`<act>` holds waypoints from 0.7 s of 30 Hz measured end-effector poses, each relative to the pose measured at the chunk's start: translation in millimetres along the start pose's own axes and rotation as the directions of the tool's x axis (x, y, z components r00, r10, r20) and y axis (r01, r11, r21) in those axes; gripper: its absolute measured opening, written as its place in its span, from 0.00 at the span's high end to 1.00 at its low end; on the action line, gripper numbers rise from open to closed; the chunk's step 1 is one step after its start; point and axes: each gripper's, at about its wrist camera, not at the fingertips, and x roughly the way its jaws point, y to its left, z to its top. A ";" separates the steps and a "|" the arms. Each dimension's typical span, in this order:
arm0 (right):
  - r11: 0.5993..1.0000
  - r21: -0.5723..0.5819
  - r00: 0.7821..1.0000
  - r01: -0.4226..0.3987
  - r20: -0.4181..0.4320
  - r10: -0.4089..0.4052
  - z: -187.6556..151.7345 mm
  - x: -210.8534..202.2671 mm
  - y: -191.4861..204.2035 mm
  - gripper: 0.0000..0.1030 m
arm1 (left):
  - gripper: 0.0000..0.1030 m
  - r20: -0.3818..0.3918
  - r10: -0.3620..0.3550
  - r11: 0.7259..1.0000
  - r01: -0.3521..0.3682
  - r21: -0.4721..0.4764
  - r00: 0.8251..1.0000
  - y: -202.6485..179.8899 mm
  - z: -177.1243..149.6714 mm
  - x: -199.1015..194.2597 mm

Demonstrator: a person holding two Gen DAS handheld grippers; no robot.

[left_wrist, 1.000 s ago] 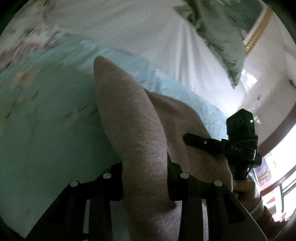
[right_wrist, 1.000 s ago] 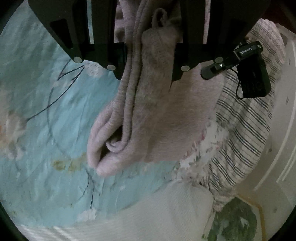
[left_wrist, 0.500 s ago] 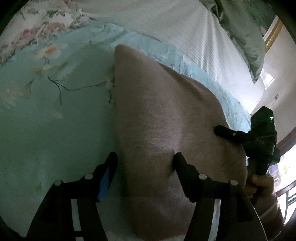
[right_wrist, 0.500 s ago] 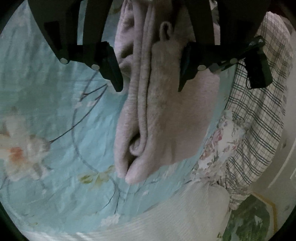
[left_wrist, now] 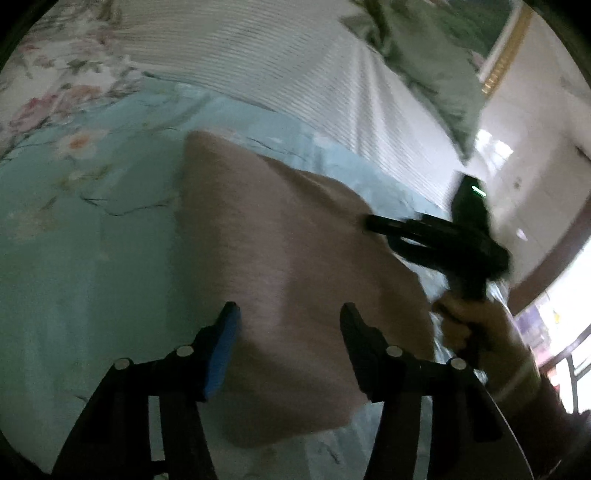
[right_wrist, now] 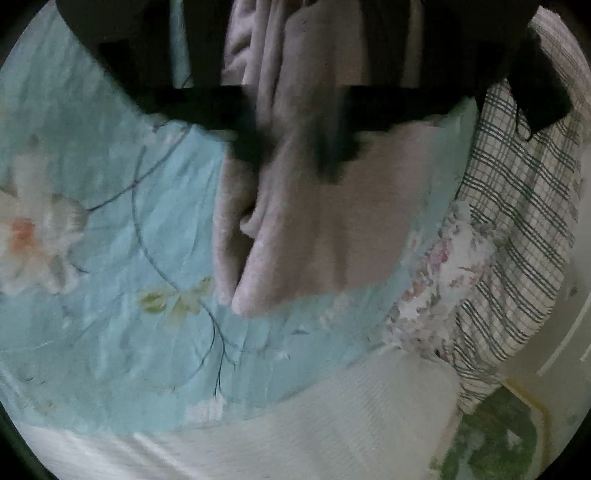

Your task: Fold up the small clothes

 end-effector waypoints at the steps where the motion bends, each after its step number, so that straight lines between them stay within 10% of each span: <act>1: 1.000 -0.010 1.000 -0.005 0.014 0.005 2.9 -1.4 2.4 0.85 | 0.51 -0.012 -0.011 1.000 0.011 0.014 1.000 -4.5 -2.4 2.7; 8: 0.998 -0.007 0.997 0.068 0.036 -0.067 14.6 1.4 -2.2 0.85 | 0.56 -0.093 -0.017 0.998 0.023 0.064 0.995 -17.8 -15.5 33.3; 15: 1.000 0.001 0.999 -0.012 0.052 0.012 -13.2 -35.4 -2.1 0.56 | 0.56 -0.096 -0.009 0.998 0.015 0.063 0.995 -21.1 -19.7 25.8; 21: 0.993 -0.076 0.996 -0.089 0.024 0.091 -63.0 -75.5 17.5 0.56 | 0.56 -0.083 -0.006 0.998 0.011 0.064 0.997 -16.4 -29.5 3.4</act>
